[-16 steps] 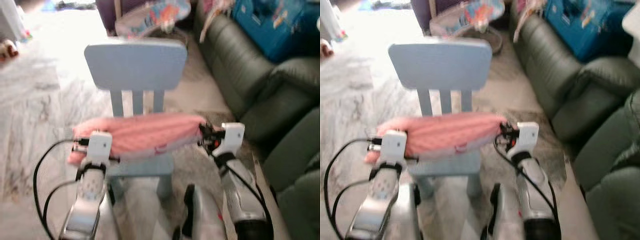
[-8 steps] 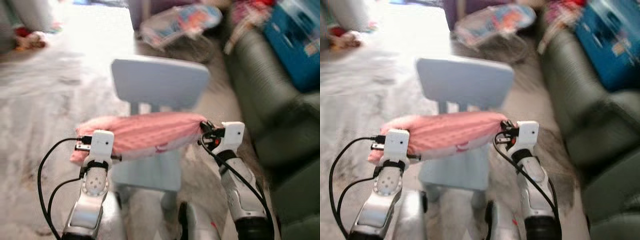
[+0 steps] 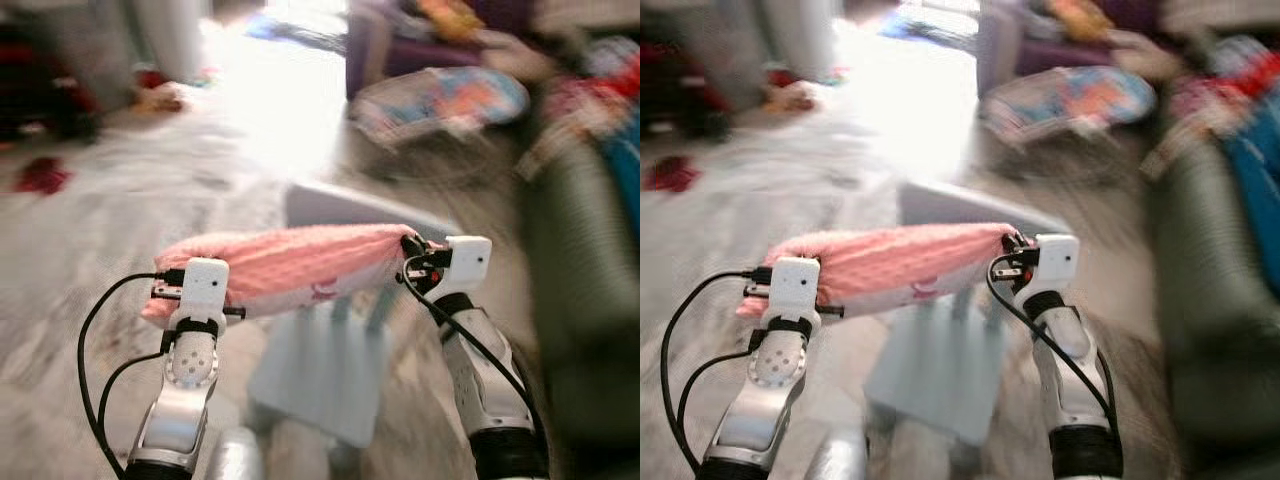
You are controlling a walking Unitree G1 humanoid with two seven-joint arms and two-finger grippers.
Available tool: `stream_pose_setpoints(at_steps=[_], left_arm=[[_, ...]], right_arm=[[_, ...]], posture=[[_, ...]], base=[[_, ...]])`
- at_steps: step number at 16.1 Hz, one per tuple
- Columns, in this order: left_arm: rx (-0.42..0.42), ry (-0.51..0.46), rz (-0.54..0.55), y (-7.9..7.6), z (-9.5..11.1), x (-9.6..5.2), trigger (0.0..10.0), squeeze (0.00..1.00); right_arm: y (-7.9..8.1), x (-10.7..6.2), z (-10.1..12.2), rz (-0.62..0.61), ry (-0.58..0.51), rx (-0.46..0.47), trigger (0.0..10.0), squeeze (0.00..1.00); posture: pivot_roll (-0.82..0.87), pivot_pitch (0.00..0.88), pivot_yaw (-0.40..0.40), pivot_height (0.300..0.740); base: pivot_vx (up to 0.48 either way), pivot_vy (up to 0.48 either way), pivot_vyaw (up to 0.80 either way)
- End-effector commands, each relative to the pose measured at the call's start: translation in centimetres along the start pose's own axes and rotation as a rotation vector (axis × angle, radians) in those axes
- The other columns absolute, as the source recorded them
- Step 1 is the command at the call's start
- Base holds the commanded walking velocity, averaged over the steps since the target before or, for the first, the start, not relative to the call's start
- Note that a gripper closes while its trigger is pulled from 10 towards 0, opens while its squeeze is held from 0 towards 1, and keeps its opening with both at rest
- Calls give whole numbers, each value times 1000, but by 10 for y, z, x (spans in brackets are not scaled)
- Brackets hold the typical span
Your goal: Move the pillow to the sofa
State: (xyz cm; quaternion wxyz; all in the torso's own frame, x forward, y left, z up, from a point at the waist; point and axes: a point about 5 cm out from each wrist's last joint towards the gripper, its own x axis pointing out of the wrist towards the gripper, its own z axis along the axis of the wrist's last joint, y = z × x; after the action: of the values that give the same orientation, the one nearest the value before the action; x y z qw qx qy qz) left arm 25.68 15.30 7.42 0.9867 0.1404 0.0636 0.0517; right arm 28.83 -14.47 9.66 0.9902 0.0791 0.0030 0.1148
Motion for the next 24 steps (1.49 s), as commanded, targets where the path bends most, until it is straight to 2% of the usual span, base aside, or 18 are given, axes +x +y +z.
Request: stream_pose_setpoints(at_steps=[1,3,5,7,12,18,24], left_arm=[[2,0,1,-3,0,0,10000,0],[-13,-13,-13,-6,2,1,10000,0],[6,-60,-57,-13,13,5,10000,0],[-15,-76,-73,-13,18,8,10000,0],[-39,-89,-101,-11,20,6,10000,0],[-73,-58,-134,-18,15,0,10000,0],[-61,-44,-130,-12,14,3,10000,0]], right_arm=[[-8,-3,4,-25,-12,-2,10000,0],[-8,-3,4,-26,-12,-1,10000,0],[-8,-1,5,-29,-16,7,10000,0],[-5,3,5,-22,-15,8,10000,0],[-3,7,5,-27,-18,10,10000,0],[-6,0,-3,-55,6,7,10000,0],[-8,0,-4,-77,10,0,10000,0]], posture=[[56,0,-84,740],[64,0,-94,740],[70,0,-99,740],[72,0,-98,740],[74,0,-87,740],[67,0,-77,740],[67,0,-72,740]], base=[[0,0,0],[0,0,0],[0,0,0],[0,0,0],[0,0,0],[0,0,0],[-312,0,0]])
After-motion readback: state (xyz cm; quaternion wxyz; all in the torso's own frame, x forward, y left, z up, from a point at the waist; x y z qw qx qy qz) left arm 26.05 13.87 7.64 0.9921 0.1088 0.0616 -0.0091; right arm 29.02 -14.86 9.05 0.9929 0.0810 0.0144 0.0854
